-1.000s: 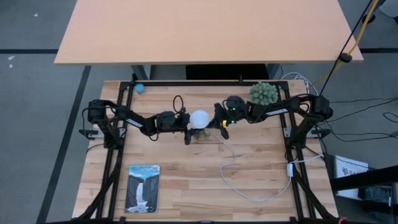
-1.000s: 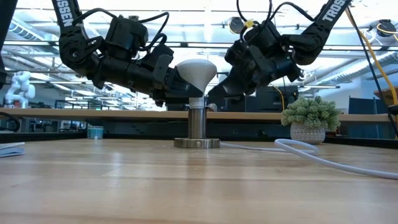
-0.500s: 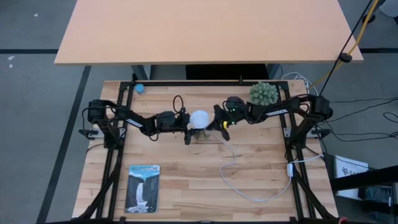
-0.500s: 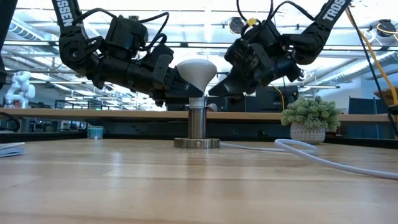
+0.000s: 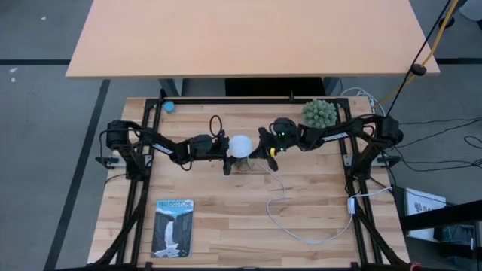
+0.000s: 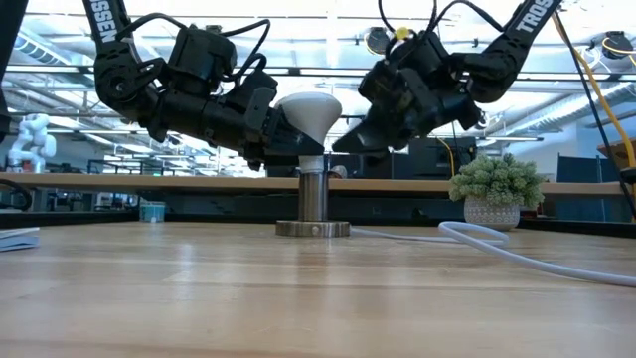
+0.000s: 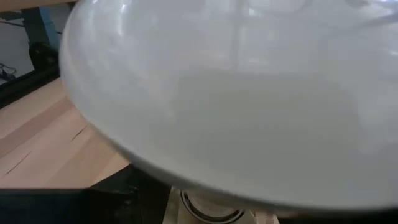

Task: Screw lightbulb
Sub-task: Insert the lightbulb into the lamp

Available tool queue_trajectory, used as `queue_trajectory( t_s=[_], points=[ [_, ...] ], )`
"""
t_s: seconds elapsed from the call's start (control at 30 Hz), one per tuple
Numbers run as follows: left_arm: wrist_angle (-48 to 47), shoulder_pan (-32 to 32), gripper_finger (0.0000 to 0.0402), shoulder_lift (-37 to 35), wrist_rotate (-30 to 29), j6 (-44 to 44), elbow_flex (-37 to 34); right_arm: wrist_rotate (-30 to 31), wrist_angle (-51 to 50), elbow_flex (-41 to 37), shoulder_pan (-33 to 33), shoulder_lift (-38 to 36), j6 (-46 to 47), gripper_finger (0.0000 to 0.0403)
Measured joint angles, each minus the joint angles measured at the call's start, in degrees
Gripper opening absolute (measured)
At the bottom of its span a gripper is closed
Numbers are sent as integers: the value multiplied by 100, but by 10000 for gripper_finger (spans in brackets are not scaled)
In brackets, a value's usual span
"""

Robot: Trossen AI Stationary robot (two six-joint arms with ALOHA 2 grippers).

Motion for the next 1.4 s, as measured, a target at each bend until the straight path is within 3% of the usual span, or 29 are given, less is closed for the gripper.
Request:
queue_trajectory(
  t_s=[0.23, 0.3, 0.4, 0.47, 0.67, 1.4],
  points=[
    [0, -2, 229, 0, 0, 1, 0, 1588, 157, 0, -2, 0, 36, 0],
    [1, 0, 229, 0, 0, 1, 0, 1430, 193, 4, 23, 0, 171, 0],
    [0, 0, 229, 0, 0, 1, 0, 372, 108, 4, 38, 0, 97, 0],
    [0, 0, 229, 0, 0, 4, 0, 133, -57, 4, 41, 0, 21, 0],
    [2, 0, 229, 0, 0, -3, 0, 615, -309, 2, 27, 0, 169, 0],
    [-351, 9, 229, 0, -2, 300, 0, 607, -328, 2, 14, 0, 154, 0]
  ],
)
